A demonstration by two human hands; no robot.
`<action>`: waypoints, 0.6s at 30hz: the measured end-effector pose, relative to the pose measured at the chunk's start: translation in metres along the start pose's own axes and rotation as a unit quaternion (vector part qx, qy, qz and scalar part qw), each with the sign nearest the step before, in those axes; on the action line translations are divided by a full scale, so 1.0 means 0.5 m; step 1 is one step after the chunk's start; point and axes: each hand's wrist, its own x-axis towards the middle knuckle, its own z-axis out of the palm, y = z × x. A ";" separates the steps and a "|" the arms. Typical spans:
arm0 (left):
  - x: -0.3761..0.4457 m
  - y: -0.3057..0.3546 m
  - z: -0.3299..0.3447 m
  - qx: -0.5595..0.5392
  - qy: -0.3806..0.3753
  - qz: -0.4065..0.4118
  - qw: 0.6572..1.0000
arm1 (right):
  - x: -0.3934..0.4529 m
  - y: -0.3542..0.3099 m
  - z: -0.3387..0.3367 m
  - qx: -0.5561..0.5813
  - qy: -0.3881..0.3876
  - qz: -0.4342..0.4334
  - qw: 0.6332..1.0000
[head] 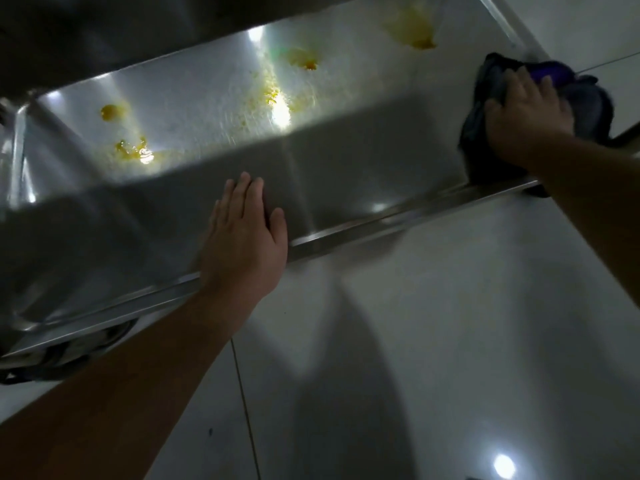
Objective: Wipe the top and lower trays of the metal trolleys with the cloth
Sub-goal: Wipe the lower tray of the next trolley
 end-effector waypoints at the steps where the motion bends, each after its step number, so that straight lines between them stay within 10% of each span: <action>1: -0.001 0.000 -0.001 0.000 -0.003 -0.002 1.000 | -0.022 -0.019 0.012 0.003 0.000 0.003 1.000; 13: -0.003 -0.007 0.000 -0.005 -0.008 -0.001 1.000 | -0.361 -0.242 0.136 -0.019 0.066 -0.396 0.916; 18: -0.001 -0.021 -0.002 -0.014 -0.006 0.009 1.000 | -0.288 -0.071 0.097 0.025 0.185 -0.333 0.924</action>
